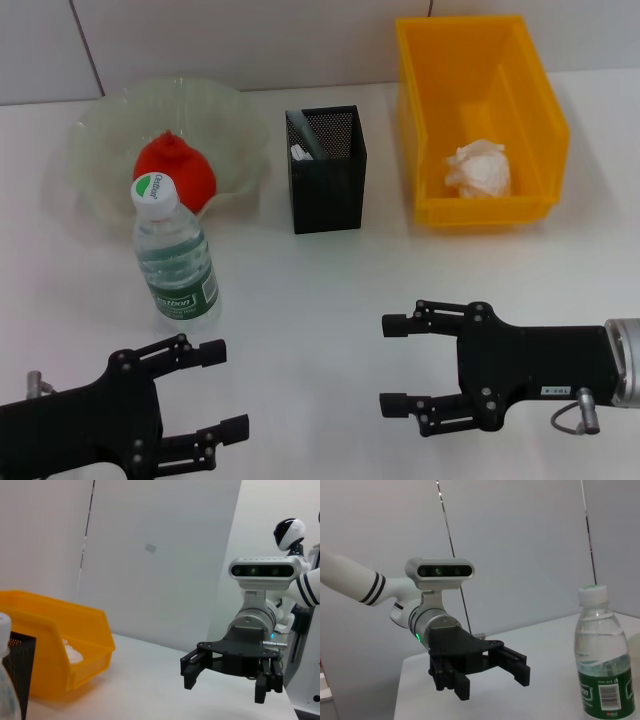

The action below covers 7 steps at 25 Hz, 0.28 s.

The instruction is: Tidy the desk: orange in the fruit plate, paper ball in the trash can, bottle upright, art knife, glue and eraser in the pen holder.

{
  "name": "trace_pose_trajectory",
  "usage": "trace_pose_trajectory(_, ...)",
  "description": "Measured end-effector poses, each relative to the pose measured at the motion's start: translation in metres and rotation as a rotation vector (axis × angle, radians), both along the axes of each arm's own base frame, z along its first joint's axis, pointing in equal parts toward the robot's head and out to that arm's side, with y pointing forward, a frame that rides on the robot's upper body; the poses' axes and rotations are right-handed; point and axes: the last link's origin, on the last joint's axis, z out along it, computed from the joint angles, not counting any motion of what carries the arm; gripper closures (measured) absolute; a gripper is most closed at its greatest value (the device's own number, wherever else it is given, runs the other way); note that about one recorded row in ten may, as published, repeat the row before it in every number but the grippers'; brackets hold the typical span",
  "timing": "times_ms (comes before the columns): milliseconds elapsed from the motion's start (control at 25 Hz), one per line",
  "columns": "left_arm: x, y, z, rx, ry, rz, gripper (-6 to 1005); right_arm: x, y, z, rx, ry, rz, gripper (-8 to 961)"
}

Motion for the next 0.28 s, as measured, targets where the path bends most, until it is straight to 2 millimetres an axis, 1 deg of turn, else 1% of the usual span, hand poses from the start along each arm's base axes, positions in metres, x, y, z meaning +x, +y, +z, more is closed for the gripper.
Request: trace_pose_trajectory(280, 0.0003, 0.0012, 0.0001, -0.007, 0.001, 0.007, 186, -0.0008, 0.002, -0.0014, -0.004, -0.008, 0.003, 127)
